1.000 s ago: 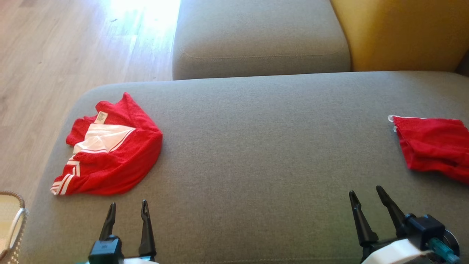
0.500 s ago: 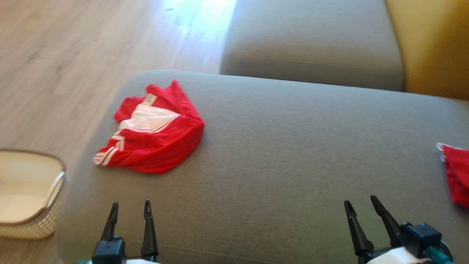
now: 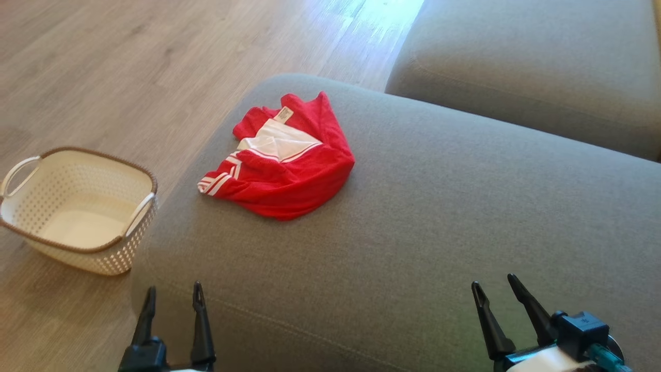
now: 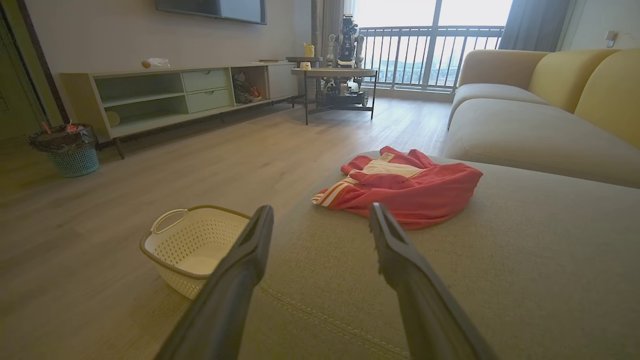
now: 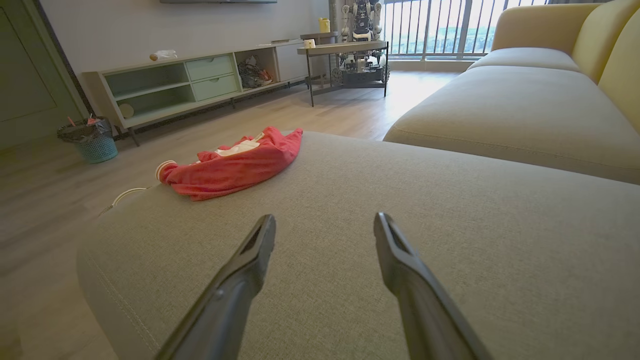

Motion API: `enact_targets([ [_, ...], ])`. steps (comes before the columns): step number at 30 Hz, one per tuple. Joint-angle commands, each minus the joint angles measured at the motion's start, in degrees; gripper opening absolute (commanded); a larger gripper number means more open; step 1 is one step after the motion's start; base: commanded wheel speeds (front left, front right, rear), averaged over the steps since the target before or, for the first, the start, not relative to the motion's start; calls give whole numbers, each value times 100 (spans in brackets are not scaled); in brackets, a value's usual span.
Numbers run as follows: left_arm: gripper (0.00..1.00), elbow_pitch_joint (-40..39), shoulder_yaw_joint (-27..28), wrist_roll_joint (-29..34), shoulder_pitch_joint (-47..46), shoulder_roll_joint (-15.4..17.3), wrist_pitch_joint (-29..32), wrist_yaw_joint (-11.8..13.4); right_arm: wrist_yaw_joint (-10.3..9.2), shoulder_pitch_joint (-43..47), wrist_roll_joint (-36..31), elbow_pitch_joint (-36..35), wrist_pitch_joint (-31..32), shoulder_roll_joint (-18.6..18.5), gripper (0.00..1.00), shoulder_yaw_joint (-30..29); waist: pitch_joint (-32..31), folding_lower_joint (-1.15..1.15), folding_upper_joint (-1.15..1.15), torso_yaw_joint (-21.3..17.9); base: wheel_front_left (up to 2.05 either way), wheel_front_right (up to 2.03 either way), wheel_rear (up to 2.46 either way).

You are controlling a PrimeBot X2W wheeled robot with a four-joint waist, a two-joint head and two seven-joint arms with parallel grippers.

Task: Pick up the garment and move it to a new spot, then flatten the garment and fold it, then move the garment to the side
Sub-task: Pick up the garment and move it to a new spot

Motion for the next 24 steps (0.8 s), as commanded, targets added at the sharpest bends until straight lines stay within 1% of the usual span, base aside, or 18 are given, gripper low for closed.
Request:
enact_targets([
  [1,100,-196,196,11,-265,-48,-35,8,-2,-300,-41,-145,-53,-67,100,127,77,0,0,62,0,0,0],
  [4,100,-164,211,10,-487,17,-35,-124,-2,-255,-92,-132,-53,-66,100,104,167,0,0,114,0,0,0],
  [7,100,-193,260,-8,-1048,112,-35,-307,-2,-220,-239,-163,-53,-66,100,20,405,0,0,136,0,0,0],
  [8,100,-154,329,-84,-1572,145,-35,-440,-2,-231,-382,-210,-53,-66,100,-62,613,0,0,113,0,0,0],
  [10,100,43,368,-176,-2164,185,-35,-616,-2,-281,-521,-254,-53,-66,100,-121,841,0,0,50,0,0,0],
  [12,100,451,380,-250,-2805,253,7,-796,-2,-358,-647,-290,-53,-66,100,-143,1056,0,0,-36,0,0,0],
  [15,100,1247,404,-378,-3829,345,495,-1025,-2,-514,-813,-337,-53,-66,100,-152,1363,0,0,-178,0,0,0],
  [21,100,3115,577,-984,-5575,343,1927,-1457,-2,-896,-1112,-442,-53,-66,100,-218,2017,0,0,-516,0,0,0],
  [24,100,3915,633,-1148,-6274,390,2299,-1597,-2,-1086,-1253,-497,-53,-66,100,-287,2338,0,0,-664,0,0,0],
])
